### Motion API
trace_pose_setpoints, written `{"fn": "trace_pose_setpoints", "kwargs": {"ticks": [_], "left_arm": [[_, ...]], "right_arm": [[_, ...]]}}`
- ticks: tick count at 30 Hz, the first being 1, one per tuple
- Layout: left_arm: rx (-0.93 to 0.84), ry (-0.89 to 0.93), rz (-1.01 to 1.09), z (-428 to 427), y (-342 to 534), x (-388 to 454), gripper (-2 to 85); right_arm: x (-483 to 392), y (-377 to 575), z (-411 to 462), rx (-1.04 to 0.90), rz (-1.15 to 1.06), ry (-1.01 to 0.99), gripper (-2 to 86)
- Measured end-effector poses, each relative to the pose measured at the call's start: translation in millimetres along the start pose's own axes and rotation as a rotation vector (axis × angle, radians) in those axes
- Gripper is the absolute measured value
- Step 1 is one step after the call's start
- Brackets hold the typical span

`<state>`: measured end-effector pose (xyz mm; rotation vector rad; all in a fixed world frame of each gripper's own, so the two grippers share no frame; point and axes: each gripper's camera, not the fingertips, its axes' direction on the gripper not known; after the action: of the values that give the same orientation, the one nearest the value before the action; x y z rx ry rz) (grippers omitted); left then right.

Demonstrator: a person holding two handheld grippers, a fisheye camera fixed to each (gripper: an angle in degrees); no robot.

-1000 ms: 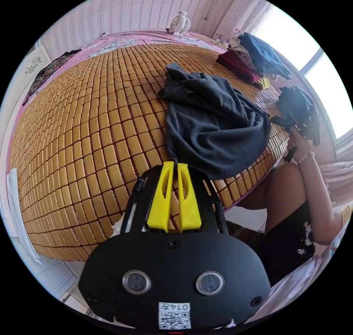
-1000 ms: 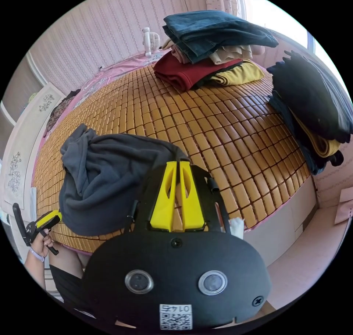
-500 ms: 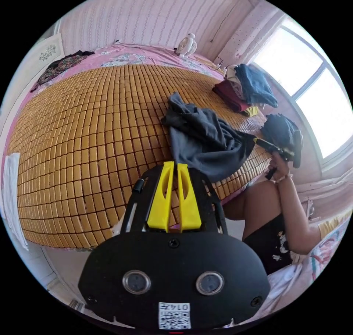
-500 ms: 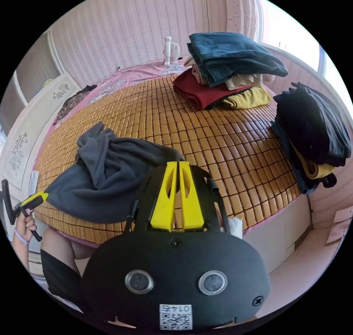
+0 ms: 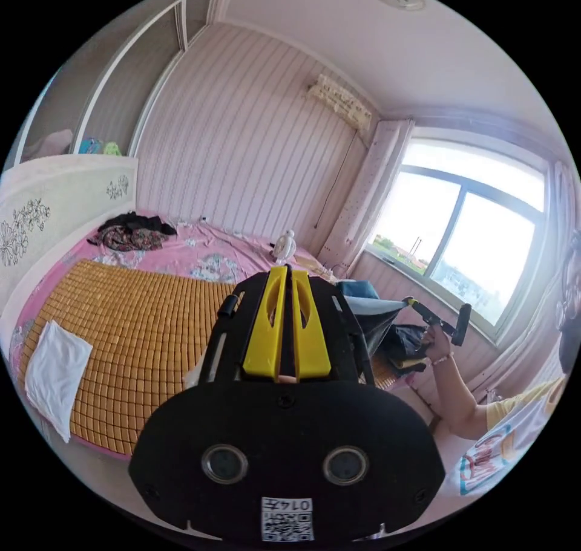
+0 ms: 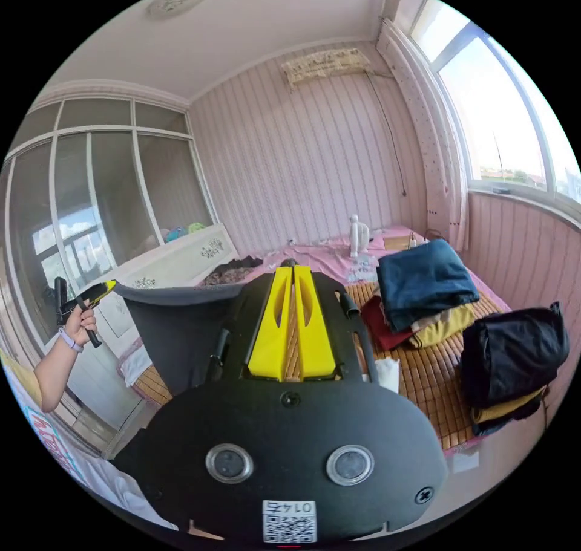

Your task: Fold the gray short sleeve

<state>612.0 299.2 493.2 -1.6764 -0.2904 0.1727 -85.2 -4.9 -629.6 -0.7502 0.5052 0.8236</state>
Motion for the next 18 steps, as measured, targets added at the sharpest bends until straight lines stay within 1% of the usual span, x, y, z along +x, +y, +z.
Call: {"fn": "trace_pose_setpoints", "kwargs": {"ticks": [1, 3, 4, 6, 9, 14, 18], "left_arm": [[0.023, -0.003, 0.003, -16, -10, 0, -1.0], [0.132, -0.012, 0.051, -82, -44, 7, -1.0], [0.156, -0.011, 0.071, -97, -52, 11, -1.0], [0.237, -0.033, 0.156, -154, -77, 28, -1.0], [0.332, -0.024, 0.216, -215, -100, 44, -1.0], [0.439, 0.004, 0.309, -298, -110, 62, -1.0], [0.522, -0.009, 0.371, -357, -100, 67, -1.0]], "right_arm": [[-4, -13, -11, 0.026, -0.01, -0.016, 0.0], [-21, -64, -55, 0.123, -0.072, -0.051, -0.1], [-26, -75, -66, 0.148, -0.084, -0.066, -0.1], [-40, -116, -108, 0.223, -0.106, -0.134, -0.1], [-57, -151, -157, 0.304, -0.136, -0.171, 0.0], [-86, -169, -219, 0.387, -0.263, -0.165, 0.0], [-100, -174, -251, 0.42, -0.36, -0.218, -0.1]]}}
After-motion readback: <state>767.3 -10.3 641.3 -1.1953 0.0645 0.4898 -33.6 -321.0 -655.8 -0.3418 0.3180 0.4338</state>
